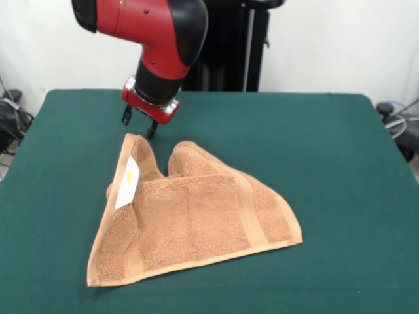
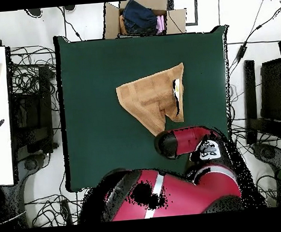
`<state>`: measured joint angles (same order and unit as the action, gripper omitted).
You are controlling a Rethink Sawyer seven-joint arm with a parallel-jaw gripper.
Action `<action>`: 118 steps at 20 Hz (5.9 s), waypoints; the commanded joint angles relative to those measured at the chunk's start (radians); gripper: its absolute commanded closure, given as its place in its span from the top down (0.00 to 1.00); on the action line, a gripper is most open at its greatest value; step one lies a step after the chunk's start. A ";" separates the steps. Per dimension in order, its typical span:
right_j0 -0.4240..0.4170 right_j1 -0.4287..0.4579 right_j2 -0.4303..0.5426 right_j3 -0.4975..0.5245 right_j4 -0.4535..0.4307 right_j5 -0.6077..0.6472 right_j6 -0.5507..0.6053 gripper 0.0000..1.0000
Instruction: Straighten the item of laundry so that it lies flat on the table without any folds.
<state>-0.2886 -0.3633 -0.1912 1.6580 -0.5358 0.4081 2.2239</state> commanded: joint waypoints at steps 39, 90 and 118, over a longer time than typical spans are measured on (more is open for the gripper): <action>-0.300 -0.074 0.499 0.011 0.007 0.281 -0.225 1.00; -0.171 -0.157 0.502 -0.118 0.050 0.616 -0.111 1.00; -0.170 -0.112 0.469 -0.147 -0.038 0.489 -0.074 1.00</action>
<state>-0.4713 -0.5047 0.2472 1.5519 -0.5196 0.9920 2.2239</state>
